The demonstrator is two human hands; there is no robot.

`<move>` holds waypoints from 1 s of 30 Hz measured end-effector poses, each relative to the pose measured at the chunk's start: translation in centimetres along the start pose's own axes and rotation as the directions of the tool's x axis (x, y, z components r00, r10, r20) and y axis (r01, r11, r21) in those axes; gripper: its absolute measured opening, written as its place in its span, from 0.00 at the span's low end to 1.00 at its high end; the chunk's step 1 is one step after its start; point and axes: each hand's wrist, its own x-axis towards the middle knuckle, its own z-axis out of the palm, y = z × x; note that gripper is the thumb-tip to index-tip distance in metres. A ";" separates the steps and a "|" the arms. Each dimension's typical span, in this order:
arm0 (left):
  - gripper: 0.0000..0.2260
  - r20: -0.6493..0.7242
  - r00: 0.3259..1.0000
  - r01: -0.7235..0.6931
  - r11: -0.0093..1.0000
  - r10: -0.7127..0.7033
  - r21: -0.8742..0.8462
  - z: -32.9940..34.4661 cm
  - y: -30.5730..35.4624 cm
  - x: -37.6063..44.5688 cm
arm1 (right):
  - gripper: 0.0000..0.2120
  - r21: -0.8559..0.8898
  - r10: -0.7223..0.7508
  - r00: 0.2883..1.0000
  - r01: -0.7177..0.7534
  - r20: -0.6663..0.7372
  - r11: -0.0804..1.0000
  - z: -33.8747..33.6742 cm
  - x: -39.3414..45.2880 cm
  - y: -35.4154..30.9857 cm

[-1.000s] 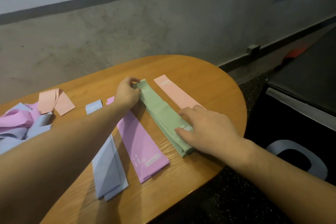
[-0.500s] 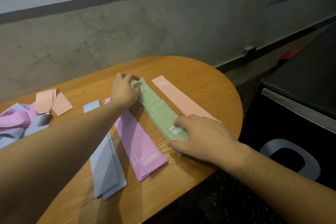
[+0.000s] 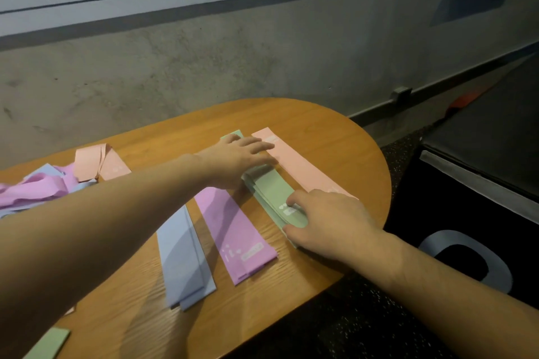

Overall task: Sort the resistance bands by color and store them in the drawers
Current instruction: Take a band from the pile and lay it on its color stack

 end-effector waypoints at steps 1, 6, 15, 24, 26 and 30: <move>0.39 0.003 1.000 -0.021 1.000 0.021 0.023 -0.2 0.2 0.1 | 0.26 0.003 0.003 1.000 -0.003 0.005 1.000 0.0 0.0 0.0; 0.32 0.008 0.998 -0.057 0.997 0.057 0.061 -0.8 0.7 0.3 | 0.28 0.013 0.017 1.000 -0.017 0.003 1.000 0.1 -0.5 0.3; 0.30 0.080 0.994 -0.088 0.986 0.078 0.143 -1.7 0.7 1.6 | 0.25 0.018 0.024 1.000 -0.024 -0.002 1.000 0.6 -0.6 0.0; 0.33 0.081 0.996 -0.056 0.994 0.049 0.093 -1.4 0.6 2.0 | 0.29 -0.006 0.026 1.000 -0.026 0.002 1.000 0.6 -0.6 0.2; 0.34 0.029 0.999 -0.035 0.996 0.033 0.082 -1.2 0.3 1.3 | 0.33 -0.010 0.013 1.000 -0.013 -0.010 1.000 0.4 -0.7 0.2; 0.31 -0.077 0.997 0.022 0.997 -0.016 0.076 -0.5 -0.8 -1.5 | 0.36 -0.020 -0.025 0.996 0.023 -0.090 1.000 -0.2 -0.6 -0.4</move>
